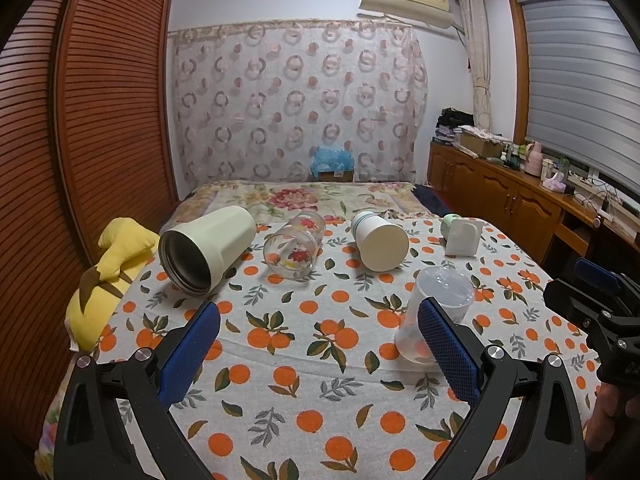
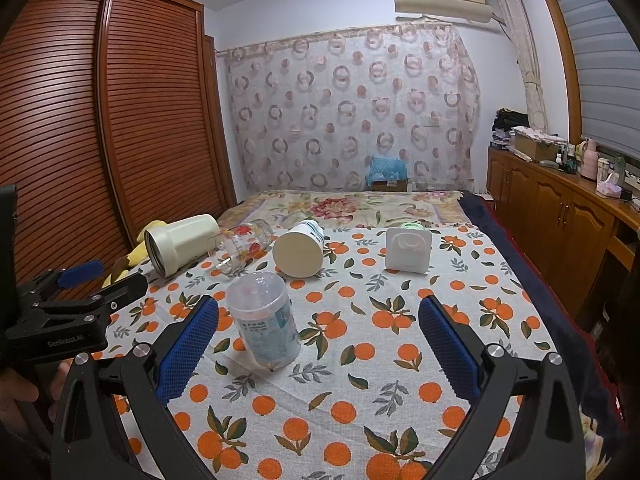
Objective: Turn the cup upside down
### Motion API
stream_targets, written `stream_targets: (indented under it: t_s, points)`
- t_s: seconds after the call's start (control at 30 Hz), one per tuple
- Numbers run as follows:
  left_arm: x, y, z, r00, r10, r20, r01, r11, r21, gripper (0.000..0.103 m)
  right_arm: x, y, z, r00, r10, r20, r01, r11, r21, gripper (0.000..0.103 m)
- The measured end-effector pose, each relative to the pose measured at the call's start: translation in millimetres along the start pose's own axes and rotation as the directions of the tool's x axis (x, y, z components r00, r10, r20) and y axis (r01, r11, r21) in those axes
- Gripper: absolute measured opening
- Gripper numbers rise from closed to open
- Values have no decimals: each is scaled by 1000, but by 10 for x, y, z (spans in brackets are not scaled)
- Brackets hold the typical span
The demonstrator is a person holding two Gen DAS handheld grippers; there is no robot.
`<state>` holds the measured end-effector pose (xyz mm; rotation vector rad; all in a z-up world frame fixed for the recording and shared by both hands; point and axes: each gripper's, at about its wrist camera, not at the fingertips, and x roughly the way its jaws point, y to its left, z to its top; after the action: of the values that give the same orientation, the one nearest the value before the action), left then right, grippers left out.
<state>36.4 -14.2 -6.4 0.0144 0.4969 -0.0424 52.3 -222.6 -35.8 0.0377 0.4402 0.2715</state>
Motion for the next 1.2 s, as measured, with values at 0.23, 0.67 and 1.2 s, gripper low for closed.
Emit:
stream_targets:
  t_s: [0.23, 0.67, 1.2]
  points:
    - [-12, -10, -5, 1000, 1, 0, -1, 1000, 4, 96, -27, 3, -11, 1000, 1, 0, -1, 1000, 2, 101]
    - [-8, -7, -4, 1000, 1, 1, -1, 1000, 3, 96, -21, -4, -12, 1000, 1, -1, -1, 1000, 3, 101]
    - [-9, -9, -6, 1000, 1, 1, -1, 1000, 3, 96, -21, -9, -12, 1000, 1, -1, -1, 1000, 4, 101]
